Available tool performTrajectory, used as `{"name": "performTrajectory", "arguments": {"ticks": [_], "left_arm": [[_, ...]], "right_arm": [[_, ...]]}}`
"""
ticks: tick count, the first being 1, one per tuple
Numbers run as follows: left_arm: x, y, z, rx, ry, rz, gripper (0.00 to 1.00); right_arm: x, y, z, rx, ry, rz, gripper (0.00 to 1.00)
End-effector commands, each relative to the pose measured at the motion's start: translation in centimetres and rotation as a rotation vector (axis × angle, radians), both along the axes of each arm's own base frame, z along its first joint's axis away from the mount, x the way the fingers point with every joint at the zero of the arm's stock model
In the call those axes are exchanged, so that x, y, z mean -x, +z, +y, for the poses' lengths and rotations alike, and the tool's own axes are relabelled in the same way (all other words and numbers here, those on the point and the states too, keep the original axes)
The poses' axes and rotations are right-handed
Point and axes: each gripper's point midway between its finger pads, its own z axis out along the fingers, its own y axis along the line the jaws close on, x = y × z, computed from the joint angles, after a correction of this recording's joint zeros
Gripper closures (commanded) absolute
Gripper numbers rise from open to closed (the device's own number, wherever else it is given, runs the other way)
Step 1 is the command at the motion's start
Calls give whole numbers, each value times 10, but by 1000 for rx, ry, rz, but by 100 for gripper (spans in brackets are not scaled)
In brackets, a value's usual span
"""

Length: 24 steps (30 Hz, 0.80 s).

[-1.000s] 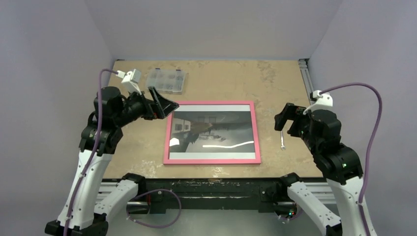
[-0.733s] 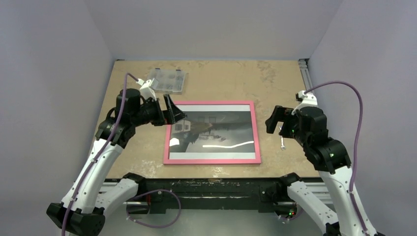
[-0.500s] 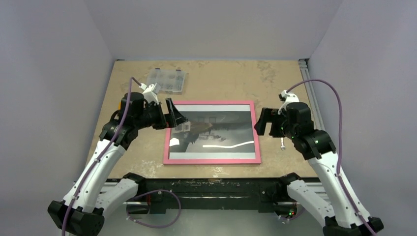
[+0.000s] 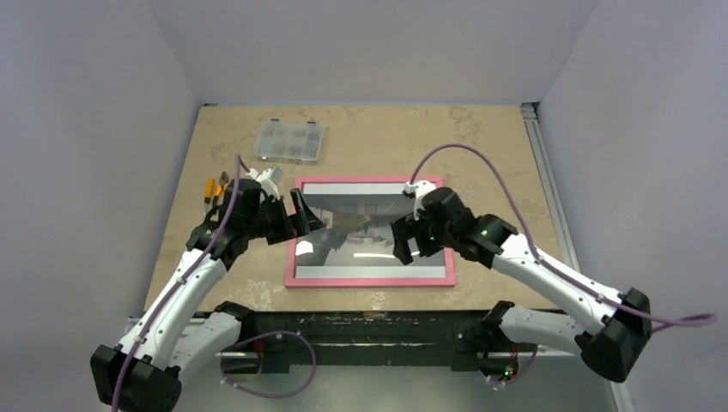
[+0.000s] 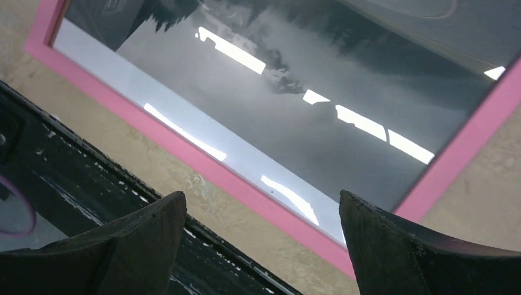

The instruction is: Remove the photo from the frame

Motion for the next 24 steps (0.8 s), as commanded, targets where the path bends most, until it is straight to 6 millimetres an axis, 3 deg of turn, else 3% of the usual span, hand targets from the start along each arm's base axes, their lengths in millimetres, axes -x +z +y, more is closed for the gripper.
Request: {"name": "performTrajectory", "arguments": {"ticks": [1,7,10,15,24], "left_arm": [[-6,-4,6,3,98,27,9],[-7,-32,23,-33,254,139,10],[-16,-43,36,-78,277,173,10],[-31,-77,59,-164,262,264,10],[-34,-132,68,-228,296,330,24]], "right_arm": [[1,-11,40,97,89,-67,10],[16,-35,81,280,218,-93,15],[16,-46,87,274,180,-60,16],[22,-50,97,171,163,-38,15],[29,-52,93,111,135,-28,16]]}}
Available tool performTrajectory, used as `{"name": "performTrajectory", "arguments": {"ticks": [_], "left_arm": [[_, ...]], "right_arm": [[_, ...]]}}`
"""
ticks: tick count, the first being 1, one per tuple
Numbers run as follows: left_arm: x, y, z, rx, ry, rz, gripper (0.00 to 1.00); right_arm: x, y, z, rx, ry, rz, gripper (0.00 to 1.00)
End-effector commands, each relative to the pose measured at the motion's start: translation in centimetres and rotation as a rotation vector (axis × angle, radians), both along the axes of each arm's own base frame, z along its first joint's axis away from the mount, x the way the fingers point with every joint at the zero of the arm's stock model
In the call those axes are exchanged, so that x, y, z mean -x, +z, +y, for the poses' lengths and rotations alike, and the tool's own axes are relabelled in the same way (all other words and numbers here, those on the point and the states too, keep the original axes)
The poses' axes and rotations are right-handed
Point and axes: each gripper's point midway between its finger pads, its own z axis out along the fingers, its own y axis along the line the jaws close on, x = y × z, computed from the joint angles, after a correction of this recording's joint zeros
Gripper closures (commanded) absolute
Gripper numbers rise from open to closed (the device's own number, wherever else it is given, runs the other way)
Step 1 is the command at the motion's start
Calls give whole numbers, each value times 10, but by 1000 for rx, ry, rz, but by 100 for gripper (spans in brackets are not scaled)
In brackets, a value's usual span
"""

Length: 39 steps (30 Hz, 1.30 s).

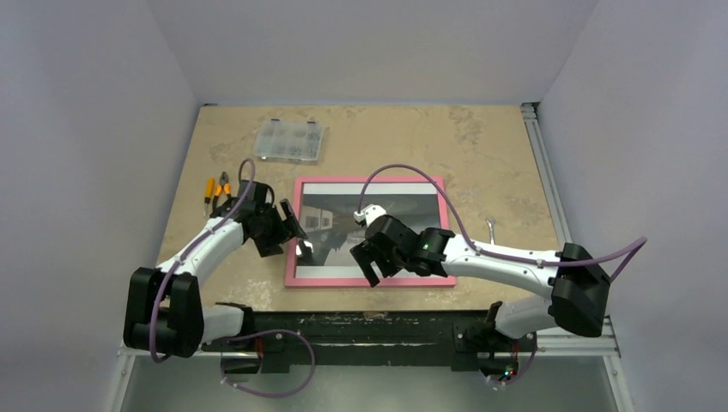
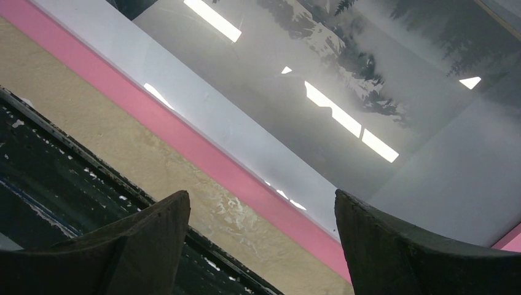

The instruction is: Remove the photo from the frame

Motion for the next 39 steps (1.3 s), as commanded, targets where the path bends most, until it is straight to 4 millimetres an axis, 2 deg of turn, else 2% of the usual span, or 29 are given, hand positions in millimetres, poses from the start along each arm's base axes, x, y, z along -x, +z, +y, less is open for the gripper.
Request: {"name": "performTrajectory", "arguments": {"ticks": [1,3,6,15,21,26,29,35,39], "left_arm": [[-10,-15,9,-55,8,-59,27],[-6,-23,13,-92,10,-45,30],[-5,-26,8,-93,-5,-59,43],[-2,-31,-6,-91,-36,-51,57],[3,-34,-15,-87,-64,-40,80],[6,-23,-6,-134,-58,-63,100],[7,-12,-2,-155,-67,-68,100],[16,10,3,-177,-91,-47,100],[19,25,-1,-153,-106,-59,100]], "right_arm": [[-4,8,5,-66,-35,-21,16],[-3,6,4,-72,-38,-20,16],[0,5,4,-93,-41,-16,17],[4,-6,2,-100,-48,9,18],[8,-11,4,-117,-50,27,19],[14,-20,7,-123,-35,41,19],[15,-23,11,-106,-20,9,17],[17,-10,28,-15,79,-149,14],[25,0,42,106,187,-302,12]]}}
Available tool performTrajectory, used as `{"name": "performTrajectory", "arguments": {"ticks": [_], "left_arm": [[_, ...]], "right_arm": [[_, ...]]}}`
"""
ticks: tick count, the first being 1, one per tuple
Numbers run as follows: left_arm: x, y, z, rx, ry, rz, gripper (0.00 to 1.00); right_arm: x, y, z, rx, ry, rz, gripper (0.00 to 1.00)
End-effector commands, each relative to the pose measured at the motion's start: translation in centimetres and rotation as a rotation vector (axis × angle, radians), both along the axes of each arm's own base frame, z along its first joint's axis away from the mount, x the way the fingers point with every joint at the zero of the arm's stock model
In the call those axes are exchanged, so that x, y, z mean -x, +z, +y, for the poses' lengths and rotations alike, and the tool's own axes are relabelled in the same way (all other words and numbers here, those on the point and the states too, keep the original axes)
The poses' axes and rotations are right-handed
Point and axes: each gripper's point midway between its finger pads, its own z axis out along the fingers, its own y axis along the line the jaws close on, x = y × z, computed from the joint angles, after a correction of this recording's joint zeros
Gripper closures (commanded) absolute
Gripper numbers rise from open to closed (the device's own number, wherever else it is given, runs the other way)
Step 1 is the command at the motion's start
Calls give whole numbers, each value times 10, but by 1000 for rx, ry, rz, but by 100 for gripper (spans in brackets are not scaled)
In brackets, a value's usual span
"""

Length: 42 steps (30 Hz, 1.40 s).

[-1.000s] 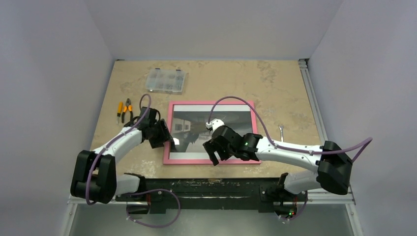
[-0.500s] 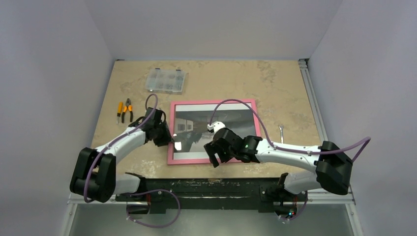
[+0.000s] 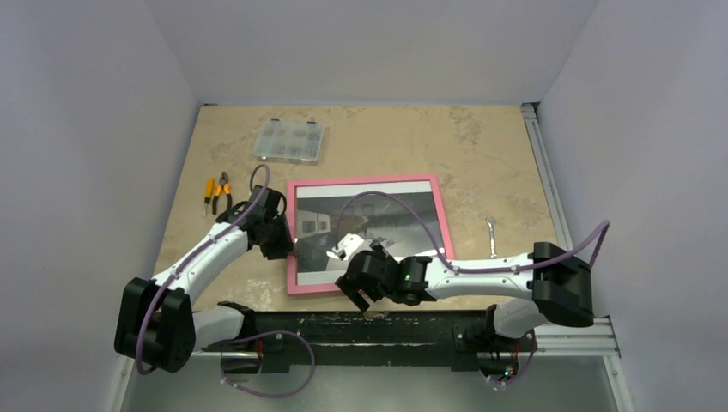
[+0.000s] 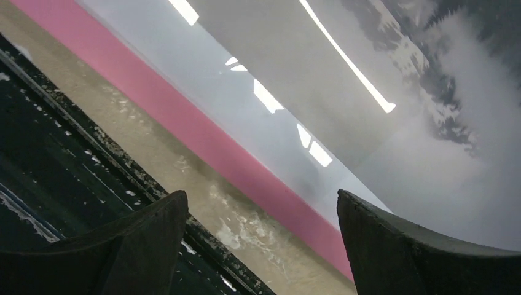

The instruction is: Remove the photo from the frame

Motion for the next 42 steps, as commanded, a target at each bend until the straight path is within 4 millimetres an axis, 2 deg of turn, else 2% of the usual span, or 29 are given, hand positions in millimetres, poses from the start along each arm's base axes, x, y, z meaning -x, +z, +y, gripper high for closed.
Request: {"name": "performTrajectory", "arguments": {"ticks": [1,8,12,22,27,32,39,42], "left_arm": [[-11,38,-6,29,-23,-88,100],[-9,59,-11,46,-36,-111,100],[-6,68,-10,51,-37,-123,100],[-3,76,-11,65,-37,-129,100],[-2,80,-12,72,-33,-137,100],[-1,85,-13,85,-30,-148,100],[-2,96,-15,97,-28,-158,100],[-2,105,-16,114,-20,-180,100]], "right_arm": [[-9,34,24,82,96,-252,11],[-6,40,43,259,187,-476,9],[-8,49,51,352,158,-625,11],[-17,45,53,568,138,-798,21],[-17,46,56,606,150,-840,24],[-18,48,56,641,137,-893,37],[-20,51,57,647,121,-931,47],[-22,59,56,659,130,-946,65]]}}
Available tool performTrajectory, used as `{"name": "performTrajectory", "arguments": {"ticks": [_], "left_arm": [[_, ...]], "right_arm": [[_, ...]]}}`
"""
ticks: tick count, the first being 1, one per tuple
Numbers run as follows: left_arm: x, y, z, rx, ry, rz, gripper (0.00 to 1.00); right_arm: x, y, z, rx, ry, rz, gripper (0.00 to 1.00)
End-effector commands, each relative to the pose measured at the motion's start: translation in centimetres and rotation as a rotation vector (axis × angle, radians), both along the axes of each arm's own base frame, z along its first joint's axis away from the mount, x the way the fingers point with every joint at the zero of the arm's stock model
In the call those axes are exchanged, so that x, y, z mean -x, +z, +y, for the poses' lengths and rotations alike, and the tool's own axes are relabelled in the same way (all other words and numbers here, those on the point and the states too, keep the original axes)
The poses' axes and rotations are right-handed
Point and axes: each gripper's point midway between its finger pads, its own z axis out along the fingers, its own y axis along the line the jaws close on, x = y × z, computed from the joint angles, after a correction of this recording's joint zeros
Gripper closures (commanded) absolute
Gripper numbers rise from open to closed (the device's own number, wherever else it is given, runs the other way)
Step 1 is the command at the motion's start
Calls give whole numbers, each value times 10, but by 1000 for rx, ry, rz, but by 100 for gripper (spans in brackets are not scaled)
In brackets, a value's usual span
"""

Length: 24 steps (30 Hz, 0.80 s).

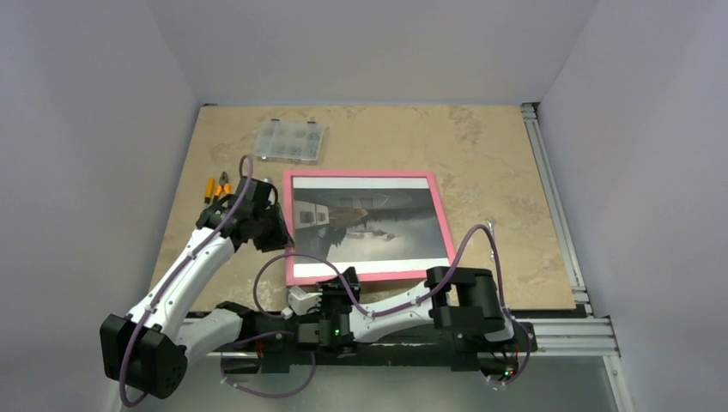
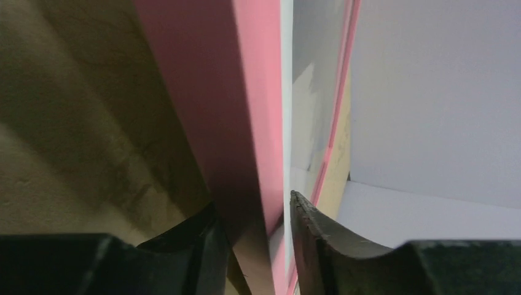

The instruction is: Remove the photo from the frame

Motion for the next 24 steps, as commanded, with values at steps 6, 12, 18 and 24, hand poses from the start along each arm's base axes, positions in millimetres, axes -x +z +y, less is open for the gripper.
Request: {"name": "performTrajectory", "arguments": {"ticks": [6,12,18,24], "left_arm": [[-7,74,-8,114,23,-212,82],[1,145,1,132,19,-395,39],[13,232,24,96,41,-618,25],[36,302,49,88,105,-849,24]], "right_arm": [[-8,63,-1,-111,-20,-112,84],[-10,95,-8,-166,-25,-134,100],[-9,124,-12,-236,-18,-109,100],[-8,173,-15,-400,0,-70,100]]}}
